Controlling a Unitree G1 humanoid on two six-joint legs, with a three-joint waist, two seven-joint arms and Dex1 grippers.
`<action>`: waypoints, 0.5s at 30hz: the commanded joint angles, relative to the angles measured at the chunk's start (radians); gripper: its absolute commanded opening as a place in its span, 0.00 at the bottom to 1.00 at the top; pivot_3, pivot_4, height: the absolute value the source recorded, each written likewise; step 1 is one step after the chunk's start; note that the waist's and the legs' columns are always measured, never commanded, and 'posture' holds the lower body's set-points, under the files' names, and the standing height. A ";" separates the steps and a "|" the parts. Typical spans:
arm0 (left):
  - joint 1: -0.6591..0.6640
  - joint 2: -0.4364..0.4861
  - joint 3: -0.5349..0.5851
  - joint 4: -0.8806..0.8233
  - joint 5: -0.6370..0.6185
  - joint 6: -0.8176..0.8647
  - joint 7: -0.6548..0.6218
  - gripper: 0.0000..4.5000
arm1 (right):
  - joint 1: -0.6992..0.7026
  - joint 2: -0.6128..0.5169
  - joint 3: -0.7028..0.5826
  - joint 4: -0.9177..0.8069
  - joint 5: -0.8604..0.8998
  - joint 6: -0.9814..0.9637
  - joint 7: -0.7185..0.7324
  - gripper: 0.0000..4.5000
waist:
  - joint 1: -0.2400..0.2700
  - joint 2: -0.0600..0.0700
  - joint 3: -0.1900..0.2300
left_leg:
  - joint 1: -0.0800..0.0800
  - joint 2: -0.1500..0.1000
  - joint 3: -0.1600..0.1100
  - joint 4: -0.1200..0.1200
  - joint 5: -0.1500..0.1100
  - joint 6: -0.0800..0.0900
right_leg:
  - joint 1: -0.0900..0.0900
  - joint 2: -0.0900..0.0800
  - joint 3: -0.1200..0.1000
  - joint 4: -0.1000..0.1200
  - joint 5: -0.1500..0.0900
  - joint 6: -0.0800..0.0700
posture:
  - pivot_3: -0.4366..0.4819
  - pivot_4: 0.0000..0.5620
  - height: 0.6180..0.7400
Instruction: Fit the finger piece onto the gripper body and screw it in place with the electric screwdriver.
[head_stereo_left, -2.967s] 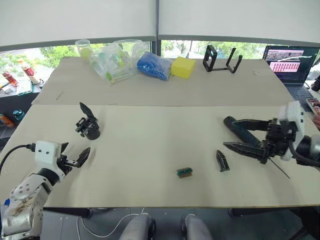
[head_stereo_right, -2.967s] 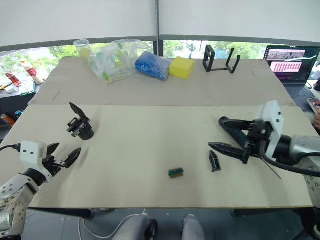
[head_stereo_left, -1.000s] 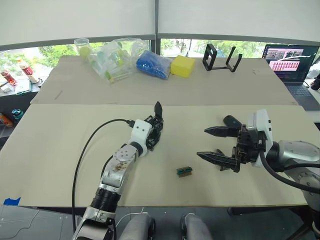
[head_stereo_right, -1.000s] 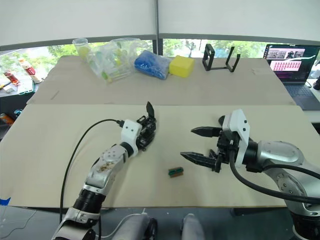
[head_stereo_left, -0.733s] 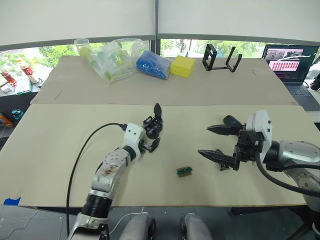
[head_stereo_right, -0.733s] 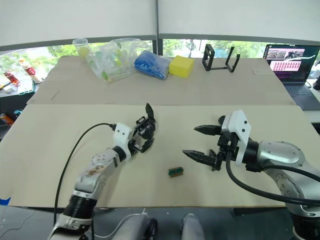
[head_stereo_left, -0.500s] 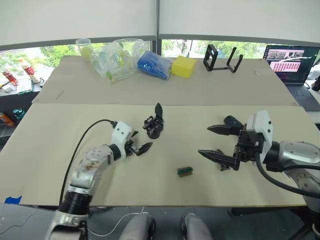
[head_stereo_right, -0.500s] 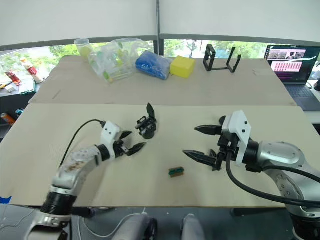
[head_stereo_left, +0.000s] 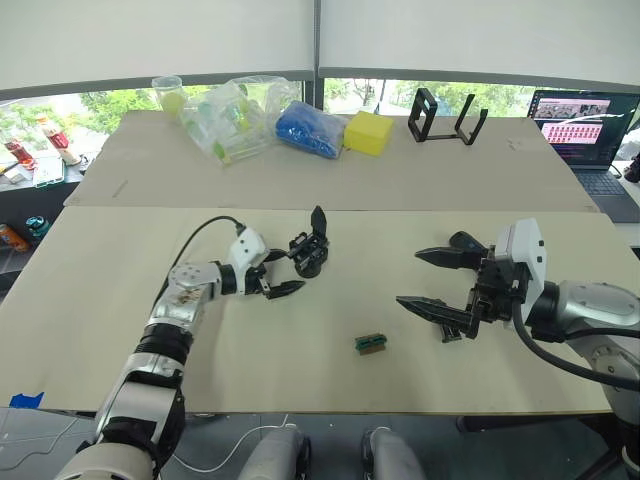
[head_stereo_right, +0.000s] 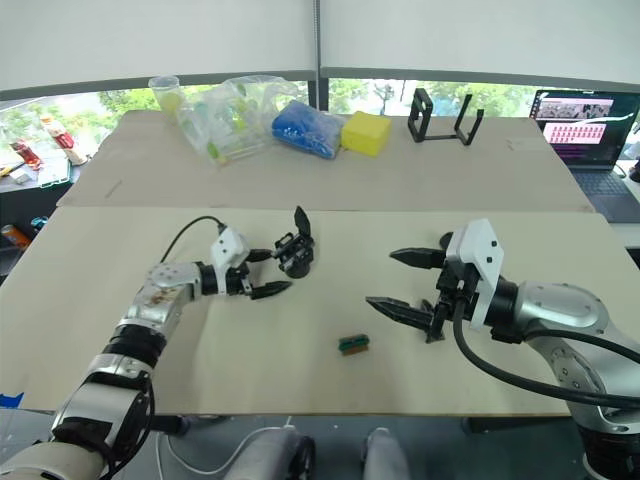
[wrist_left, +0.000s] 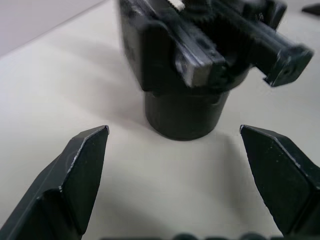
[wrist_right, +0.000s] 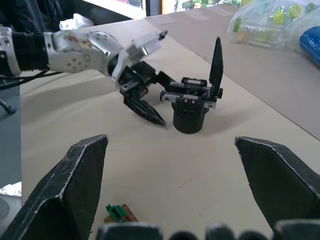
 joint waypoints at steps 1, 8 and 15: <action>-0.052 -0.022 0.004 0.051 0.009 -0.059 -0.036 0.99 | 0.012 0.003 -0.028 -0.030 0.016 -0.005 -0.009 1.00 | 0.000 0.000 0.000 | 0.000 0.000 0.000 0.000 0.000 0.000 | 0.000 0.000 0.000 0.000 0.000 0.000 | 0.48 0.27 1.00; -0.079 -0.063 0.029 0.132 0.014 -0.118 -0.031 0.71 | 0.003 0.006 -0.012 -0.033 0.021 0.001 -0.022 1.00 | -0.002 0.000 0.000 | 0.000 0.000 0.000 0.001 0.000 0.000 | 0.000 0.000 0.000 0.001 0.000 0.000 | 0.48 0.27 1.00; 0.026 -0.065 0.081 -0.103 -0.038 -0.028 0.036 0.51 | 0.012 0.005 -0.015 -0.033 0.025 0.000 -0.023 1.00 | -0.004 0.000 0.000 | -0.001 0.000 0.000 0.001 -0.001 0.001 | -0.001 0.000 0.001 0.001 0.000 0.000 | 0.48 0.27 1.00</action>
